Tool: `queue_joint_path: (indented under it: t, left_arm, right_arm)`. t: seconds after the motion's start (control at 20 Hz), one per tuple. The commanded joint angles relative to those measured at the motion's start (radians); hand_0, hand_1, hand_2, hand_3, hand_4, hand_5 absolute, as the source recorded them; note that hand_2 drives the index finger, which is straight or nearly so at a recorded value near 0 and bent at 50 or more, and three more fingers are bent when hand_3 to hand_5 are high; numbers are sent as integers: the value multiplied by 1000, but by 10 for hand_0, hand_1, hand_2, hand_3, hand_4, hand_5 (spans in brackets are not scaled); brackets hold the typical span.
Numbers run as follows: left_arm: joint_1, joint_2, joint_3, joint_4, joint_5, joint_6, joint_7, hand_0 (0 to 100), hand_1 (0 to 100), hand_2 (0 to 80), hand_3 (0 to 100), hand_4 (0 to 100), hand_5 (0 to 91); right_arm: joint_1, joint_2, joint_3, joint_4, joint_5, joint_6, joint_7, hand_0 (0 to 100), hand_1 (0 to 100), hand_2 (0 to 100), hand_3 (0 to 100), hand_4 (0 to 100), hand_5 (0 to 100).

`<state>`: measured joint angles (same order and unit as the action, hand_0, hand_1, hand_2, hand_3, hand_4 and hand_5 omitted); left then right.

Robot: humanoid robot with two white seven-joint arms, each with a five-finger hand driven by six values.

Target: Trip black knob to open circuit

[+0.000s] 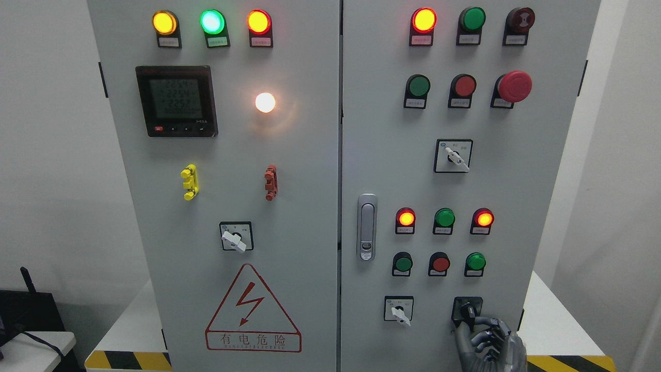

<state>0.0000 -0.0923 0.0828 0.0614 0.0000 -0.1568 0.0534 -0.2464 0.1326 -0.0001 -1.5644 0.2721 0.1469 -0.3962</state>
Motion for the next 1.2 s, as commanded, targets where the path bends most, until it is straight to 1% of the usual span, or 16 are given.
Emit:
queue_joint_path:
  t: [0.0,1.15]
  left_arm:
    - [-8,0,0,0,-34,0,0,120,389,0,0,0,0]
    - [-8,0,0,0,-34,0,0,120,389,0,0,0,0]
  right_arm:
    - [-1,1,-26,0,-5,-1,0,557,782,519,851,880,951]
    - [-1,1,-18,7,-10,-1,5,575,757,547,876,898,957]
